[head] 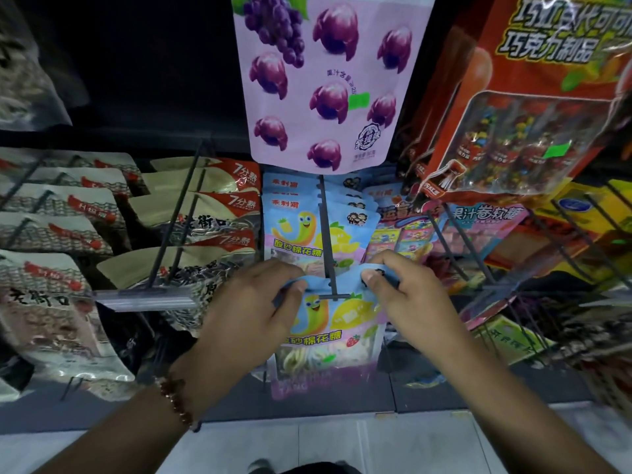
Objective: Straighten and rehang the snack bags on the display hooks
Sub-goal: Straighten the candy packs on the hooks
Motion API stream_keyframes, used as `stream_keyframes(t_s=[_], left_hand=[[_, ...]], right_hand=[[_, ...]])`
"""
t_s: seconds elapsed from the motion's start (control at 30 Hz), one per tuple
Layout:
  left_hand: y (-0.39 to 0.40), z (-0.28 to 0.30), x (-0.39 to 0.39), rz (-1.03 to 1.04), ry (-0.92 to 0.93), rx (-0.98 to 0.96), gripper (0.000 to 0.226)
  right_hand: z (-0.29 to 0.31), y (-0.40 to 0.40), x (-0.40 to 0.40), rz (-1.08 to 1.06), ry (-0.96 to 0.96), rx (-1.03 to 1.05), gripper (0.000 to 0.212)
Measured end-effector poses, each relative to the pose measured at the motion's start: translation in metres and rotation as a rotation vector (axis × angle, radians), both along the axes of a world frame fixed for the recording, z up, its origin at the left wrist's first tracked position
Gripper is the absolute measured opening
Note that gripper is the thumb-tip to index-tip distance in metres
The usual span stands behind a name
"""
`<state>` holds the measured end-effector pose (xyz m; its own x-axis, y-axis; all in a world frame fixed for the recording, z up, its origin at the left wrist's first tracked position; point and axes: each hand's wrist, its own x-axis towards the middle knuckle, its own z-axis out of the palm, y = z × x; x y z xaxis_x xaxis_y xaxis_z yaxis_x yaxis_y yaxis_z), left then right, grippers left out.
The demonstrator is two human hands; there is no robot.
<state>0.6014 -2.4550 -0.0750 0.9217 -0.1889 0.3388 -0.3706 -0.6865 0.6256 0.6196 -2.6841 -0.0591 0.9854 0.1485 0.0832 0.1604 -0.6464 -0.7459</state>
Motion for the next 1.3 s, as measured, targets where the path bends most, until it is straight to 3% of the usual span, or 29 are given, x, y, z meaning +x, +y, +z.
stream_keyframes(t_s=[0.13,0.57,0.7,0.93,1.13,1.3], left_hand=[[-0.001,-0.005,0.003,-0.001,0.076,0.029,0.037],[-0.001,-0.003,0.039,0.09,0.027,0.168,0.036],[-0.001,-0.006,0.043,0.082,-0.015,0.175,0.043],[0.005,-0.015,0.033,0.049,-0.207,0.171,0.035],[0.022,-0.028,0.007,-0.057,-0.345,0.231,0.033],[0.02,-0.055,-0.013,-0.103,-0.289,0.281,0.049]], right_hand=[[-0.007,-0.004,-0.004,-0.008,0.007,-0.008,0.017],[-0.009,0.011,0.02,-0.1,-0.069,-0.143,0.017],[-0.013,0.013,0.023,-0.121,-0.077,-0.151,0.019],[-0.012,0.016,0.009,-0.149,-0.101,-0.116,0.023],[-0.021,0.015,-0.013,-0.228,-0.062,-0.141,0.052],[-0.04,0.013,-0.031,-0.293,0.004,-0.201,0.072]])
